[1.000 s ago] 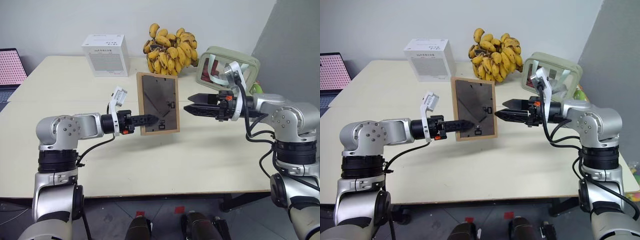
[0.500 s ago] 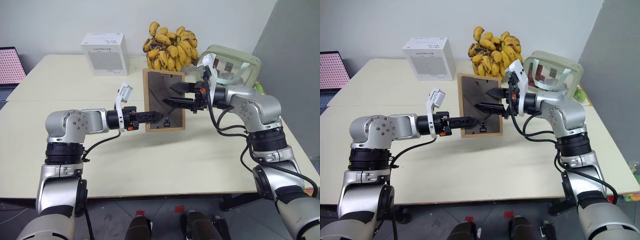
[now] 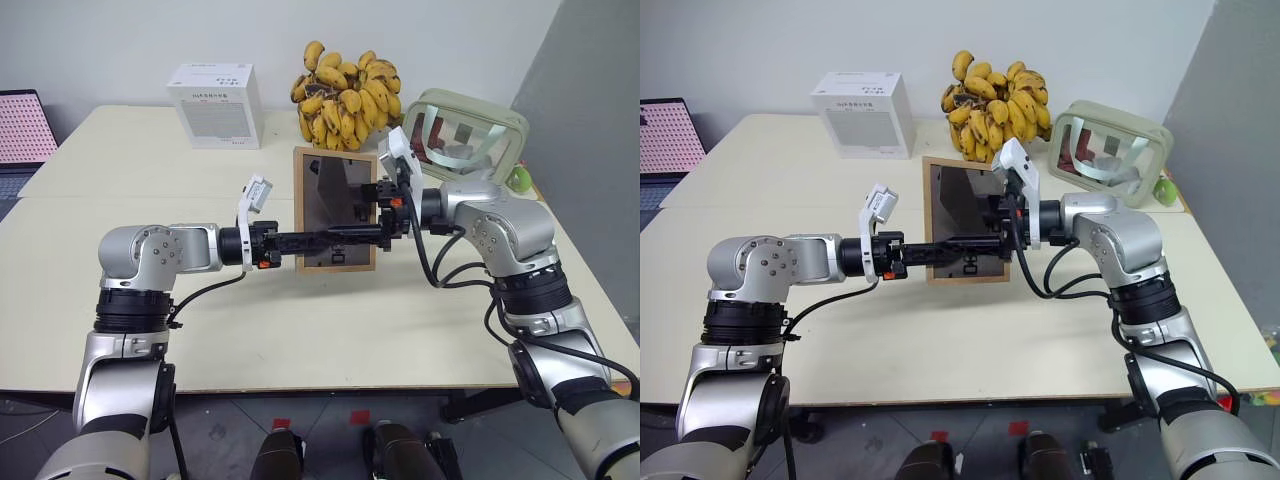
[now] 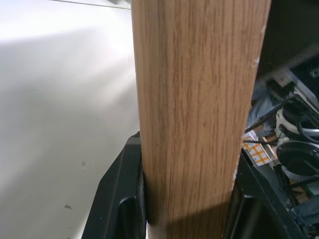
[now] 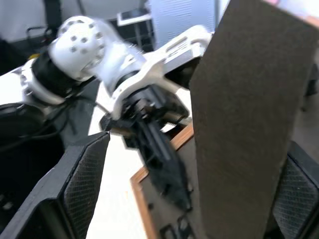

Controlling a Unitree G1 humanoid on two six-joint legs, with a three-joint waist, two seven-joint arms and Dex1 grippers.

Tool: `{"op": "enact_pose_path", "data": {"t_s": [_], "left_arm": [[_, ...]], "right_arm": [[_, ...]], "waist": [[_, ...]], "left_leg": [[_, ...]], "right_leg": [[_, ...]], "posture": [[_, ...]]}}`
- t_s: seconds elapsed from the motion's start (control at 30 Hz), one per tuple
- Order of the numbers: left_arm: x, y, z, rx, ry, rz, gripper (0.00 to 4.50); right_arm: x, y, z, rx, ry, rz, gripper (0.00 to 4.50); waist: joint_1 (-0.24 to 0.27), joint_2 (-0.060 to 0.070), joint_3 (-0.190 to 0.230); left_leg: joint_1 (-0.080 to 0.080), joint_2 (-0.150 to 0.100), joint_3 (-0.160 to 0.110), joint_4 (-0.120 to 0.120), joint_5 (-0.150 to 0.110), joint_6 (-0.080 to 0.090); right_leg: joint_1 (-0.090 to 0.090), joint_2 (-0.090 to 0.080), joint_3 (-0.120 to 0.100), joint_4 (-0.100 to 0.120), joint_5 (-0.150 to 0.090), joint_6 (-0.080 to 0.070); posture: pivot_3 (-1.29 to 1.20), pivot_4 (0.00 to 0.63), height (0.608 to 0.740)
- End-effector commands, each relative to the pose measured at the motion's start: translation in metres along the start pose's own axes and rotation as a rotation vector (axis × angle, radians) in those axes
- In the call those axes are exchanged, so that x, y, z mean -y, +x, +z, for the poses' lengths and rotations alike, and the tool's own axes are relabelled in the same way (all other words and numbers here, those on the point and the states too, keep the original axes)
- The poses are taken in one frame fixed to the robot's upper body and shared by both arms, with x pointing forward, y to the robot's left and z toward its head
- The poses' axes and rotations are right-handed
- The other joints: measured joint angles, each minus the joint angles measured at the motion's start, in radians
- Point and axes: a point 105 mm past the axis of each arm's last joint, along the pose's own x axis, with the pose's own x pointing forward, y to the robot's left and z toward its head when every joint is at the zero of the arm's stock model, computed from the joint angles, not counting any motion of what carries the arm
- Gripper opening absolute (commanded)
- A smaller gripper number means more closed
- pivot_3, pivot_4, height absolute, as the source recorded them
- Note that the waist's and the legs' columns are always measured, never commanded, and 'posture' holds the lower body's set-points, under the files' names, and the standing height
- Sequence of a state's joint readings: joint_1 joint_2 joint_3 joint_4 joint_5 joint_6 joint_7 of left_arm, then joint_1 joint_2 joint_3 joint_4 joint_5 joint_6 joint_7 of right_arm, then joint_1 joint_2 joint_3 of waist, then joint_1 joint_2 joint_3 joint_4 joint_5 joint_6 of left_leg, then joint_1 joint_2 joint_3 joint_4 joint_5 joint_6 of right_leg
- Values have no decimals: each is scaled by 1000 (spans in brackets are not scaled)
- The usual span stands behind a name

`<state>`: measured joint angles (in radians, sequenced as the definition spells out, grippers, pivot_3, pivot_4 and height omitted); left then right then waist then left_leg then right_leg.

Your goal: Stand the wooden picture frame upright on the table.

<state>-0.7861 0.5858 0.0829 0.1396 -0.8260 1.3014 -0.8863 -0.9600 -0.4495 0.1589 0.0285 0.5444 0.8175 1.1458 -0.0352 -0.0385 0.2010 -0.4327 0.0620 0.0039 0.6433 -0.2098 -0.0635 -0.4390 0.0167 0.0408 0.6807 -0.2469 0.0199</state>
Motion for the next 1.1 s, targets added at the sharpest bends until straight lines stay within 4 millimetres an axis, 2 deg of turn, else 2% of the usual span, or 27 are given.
{"op": "enact_pose_path", "data": {"t_s": [0.03, 0.27, 0.37, 0.47, 0.5, 0.57, 0.67, 0.77, 0.83, 0.93, 1.1], "left_arm": [[11, -1, -3, -4, 30, -42, 1291], [16, 2, -8, 5, -49, -89, 1291], [18, -2, -3, 51, -121, -116, 1291], [17, -8, 5, 89, -219, -140, 1291], [17, -9, 7, 89, -248, -149, 1291], [19, -10, 8, 79, -288, -172, 1291], [20, -6, 11, 81, -368, -233, 1291], [20, -1, 23, 115, -480, -311, 1291], [25, 4, 21, 87, -513, -345, 1291], [36, 8, 7, 10, -473, -347, 1291], [35, 10, 5, -3, -512, -337, 1291]], "right_arm": [[-22, -16, 9, 14, 0, 96, 4480], [-3, -50, -11, -54, 15, -88, 4480], [10, -79, -12, -67, 1, -241, 4480], [7, -117, -22, -144, -5, -339, 4480], [6, -124, -24, -168, -37, -359, 4480], [10, -134, -28, -236, -321, -435, 4480], [25, -136, -38, -409, -911, -516, 4480], [31, -125, -37, -385, -1260, -489, 4480], [35, -117, -37, -367, -1408, -465, 4480], [45, -108, -39, -340, -1499, -445, 4480], [49, -87, -27, -269, -1690, -397, 4480]], "waist": [[2, 0, 0], [2, 0, 0], [2, 0, 0], [8, 0, 0], [9, 0, 0], [7, 0, 0], [-1, 0, 0], [-12, 0, 0], [-21, 0, 0], [-26, 0, 0], [-17, 0, 0]], "left_leg": [[0, 0, 0, 0, 0, 0], [0, 0, -1, 2, 0, 0], [0, 0, 0, 2, 0, 0], [0, 0, 0, 2, 0, 0], [0, -1, -1, 2, 0, 0], [0, -1, -1, 2, 0, 0], [0, -1, 1, 2, 0, 0], [2, -1, 2, 2, 1, 0], [2, -2, 2, 2, 3, 3], [3, -2, 3, 2, 4, 2], [3, -1, 4, 1, 5, 0]], "right_leg": [[0, 0, 0, 0, 0, 0], [1, 0, 0, 1, 0, 1], [0, 0, 0, 0, 0, 1], [0, 0, 0, 0, 0, 1], [1, 0, -1, 0, 0, 1], [1, 0, -1, -1, 0, 1], [1, 0, 1, 0, 0, 1], [1, 0, 2, 0, 2, 4], [1, 0, 3, 0, 5, 5], [2, 0, 5, 0, 7, 6], [1, -1, 6, 1, 9, 2]], "posture": [[0, 150, 740], [0, 150, 740], [0, 150, 740], [0, 150, 740], [0, 150, 740], [0, 150, 740], [0, 150, 740], [0, 150, 740], [0, 150, 740], [0, 150, 740], [0, 150, 740]]}}
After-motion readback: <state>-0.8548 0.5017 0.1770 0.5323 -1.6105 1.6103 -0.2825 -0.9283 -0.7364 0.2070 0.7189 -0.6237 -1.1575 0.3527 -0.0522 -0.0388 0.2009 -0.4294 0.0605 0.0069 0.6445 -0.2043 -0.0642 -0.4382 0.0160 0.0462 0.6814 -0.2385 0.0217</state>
